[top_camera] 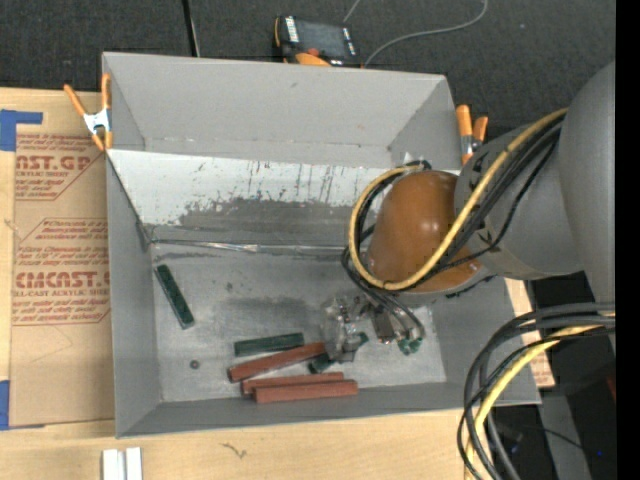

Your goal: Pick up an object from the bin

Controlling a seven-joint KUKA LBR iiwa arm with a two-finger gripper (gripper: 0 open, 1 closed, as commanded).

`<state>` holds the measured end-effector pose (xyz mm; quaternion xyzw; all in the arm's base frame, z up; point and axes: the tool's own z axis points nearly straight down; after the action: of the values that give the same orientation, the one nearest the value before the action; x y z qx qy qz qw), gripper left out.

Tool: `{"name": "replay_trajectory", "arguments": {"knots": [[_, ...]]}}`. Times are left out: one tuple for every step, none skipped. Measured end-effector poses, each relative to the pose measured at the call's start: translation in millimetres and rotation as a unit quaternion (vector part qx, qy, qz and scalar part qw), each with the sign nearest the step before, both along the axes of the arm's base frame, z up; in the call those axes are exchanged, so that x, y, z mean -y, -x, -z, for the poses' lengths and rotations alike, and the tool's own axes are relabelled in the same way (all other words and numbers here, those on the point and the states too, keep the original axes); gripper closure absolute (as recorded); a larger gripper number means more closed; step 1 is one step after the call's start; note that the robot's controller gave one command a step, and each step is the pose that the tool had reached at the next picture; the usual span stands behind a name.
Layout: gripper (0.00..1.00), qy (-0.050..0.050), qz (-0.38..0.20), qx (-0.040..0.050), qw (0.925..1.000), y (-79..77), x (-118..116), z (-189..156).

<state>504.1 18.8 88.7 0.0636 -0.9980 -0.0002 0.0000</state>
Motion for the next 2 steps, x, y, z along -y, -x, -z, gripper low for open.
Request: {"name": "replay_trajectory", "arguments": {"knots": [[0.00, 0.000, 0.000, -0.0001, 1.0000, 0.0, 0.0, 0.0], [1.00, 0.000, 0.000, -0.0001, 1.0000, 0.0, 0.0, 0.0]]}}
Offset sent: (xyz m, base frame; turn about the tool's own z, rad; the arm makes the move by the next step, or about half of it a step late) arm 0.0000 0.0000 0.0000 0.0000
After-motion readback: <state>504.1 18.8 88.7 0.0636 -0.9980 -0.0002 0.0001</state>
